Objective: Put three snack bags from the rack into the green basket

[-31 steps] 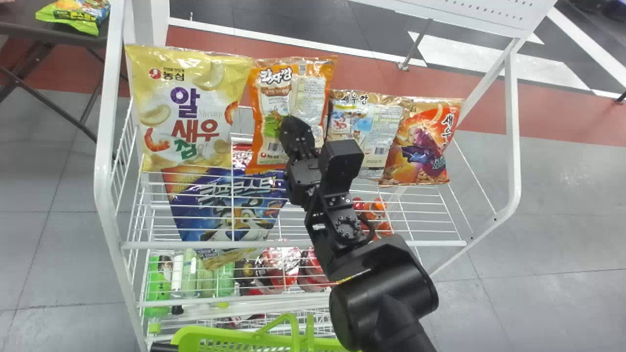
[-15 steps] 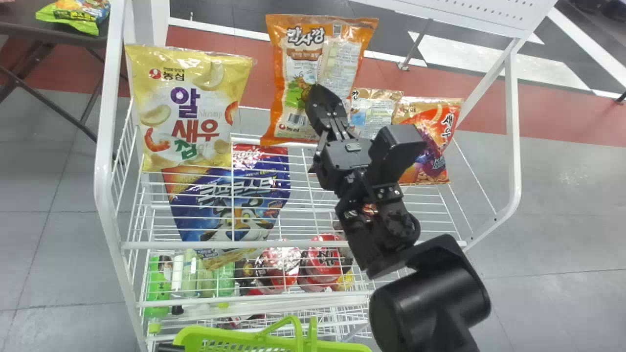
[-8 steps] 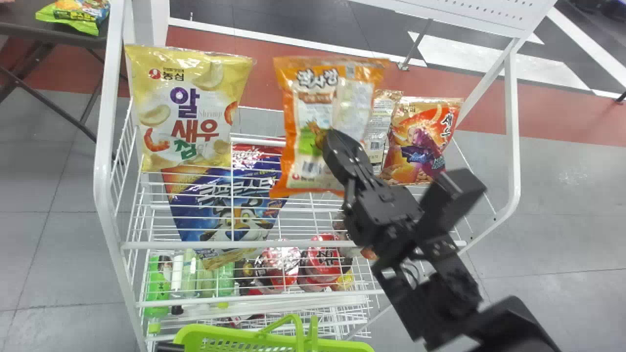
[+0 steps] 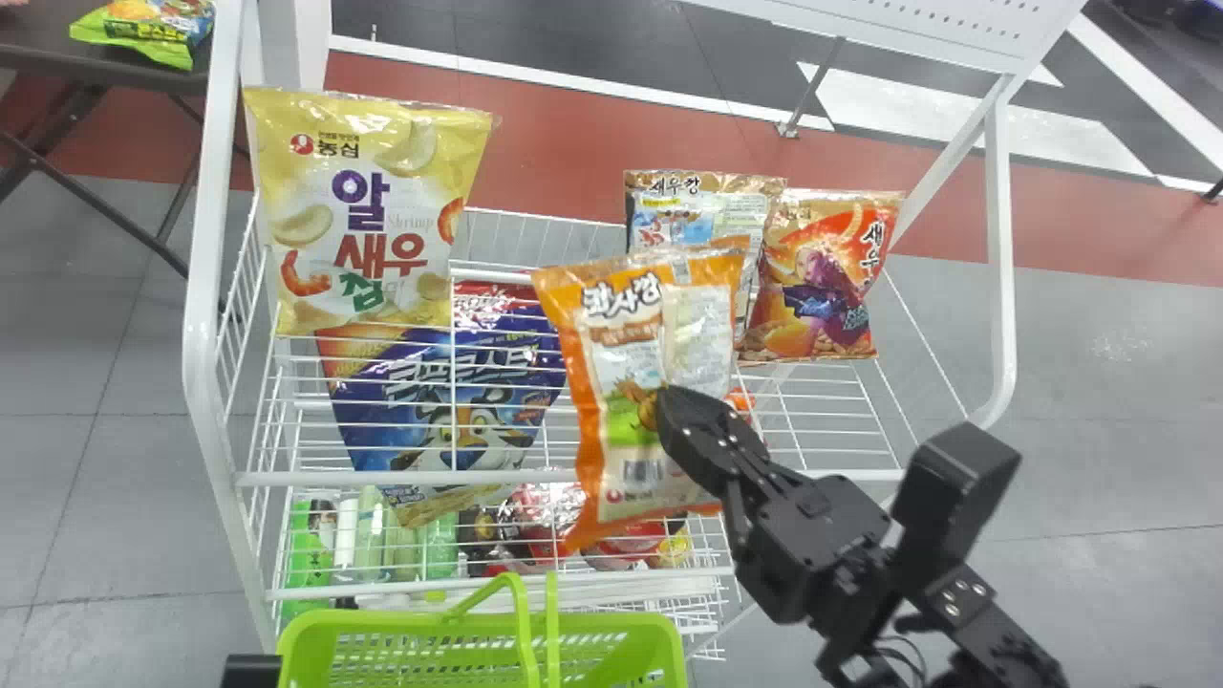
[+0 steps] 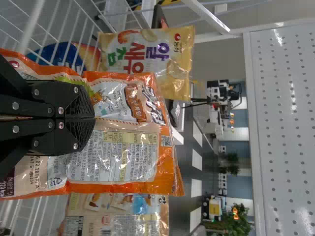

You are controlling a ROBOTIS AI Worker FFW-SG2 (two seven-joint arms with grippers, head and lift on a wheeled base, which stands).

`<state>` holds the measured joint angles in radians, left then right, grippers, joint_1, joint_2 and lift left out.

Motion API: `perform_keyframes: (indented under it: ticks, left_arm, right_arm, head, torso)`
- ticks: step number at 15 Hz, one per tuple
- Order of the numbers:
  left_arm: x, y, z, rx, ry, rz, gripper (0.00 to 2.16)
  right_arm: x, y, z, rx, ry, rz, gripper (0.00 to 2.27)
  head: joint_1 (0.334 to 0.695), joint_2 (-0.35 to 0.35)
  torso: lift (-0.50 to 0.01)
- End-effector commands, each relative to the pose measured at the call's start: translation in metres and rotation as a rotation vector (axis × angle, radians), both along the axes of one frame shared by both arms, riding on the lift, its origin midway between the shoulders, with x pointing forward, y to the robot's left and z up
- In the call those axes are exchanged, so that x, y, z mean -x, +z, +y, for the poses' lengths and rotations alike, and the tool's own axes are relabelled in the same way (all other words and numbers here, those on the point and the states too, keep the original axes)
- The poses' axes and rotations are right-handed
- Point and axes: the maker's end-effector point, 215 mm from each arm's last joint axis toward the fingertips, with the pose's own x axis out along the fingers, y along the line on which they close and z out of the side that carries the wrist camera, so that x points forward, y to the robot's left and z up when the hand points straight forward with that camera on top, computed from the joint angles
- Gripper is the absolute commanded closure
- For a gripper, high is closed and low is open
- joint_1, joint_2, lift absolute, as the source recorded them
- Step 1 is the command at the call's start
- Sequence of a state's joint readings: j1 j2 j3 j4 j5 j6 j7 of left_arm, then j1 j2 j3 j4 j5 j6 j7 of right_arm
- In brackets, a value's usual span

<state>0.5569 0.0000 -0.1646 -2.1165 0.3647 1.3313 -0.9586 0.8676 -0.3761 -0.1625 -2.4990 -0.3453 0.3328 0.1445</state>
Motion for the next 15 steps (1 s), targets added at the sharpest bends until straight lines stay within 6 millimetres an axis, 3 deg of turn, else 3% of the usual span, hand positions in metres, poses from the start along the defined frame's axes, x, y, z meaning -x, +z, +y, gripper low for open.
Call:
perform_keyframes:
  ticks: [1,4,8,11,15]
  left_arm:
    - [-0.008,0.0,0.008,0.003,0.025,-0.001,1.39]
    - [-0.016,0.003,0.02,0.017,0.053,0.002,1.39]
    - [-0.023,0.01,0.034,0.032,0.079,0.003,1.39]
    - [-0.024,0.012,0.035,0.041,0.082,0.005,1.39]
    - [-0.023,0.013,0.03,0.042,0.071,0.005,1.39]
  right_arm:
    - [0.018,-0.012,-0.009,0.037,0.019,0.08,2.24]
    - [0.042,-0.048,-0.017,0.076,0.053,0.226,2.24]
    - [0.096,-0.096,-0.02,0.09,0.113,0.469,2.24]
    - [0.147,-0.125,0.002,-0.006,0.181,0.675,2.24]
    - [0.188,-0.136,0.044,-0.094,0.283,0.797,2.24]
  head:
    - [0.695,-0.35]
    - [0.695,-0.35]
    - [0.695,-0.35]
    - [0.695,-0.35]
    - [0.695,-0.35]
  torso:
    - [0.0]
    - [0.0]
    - [0.0]
    - [0.0]
    - [0.0]
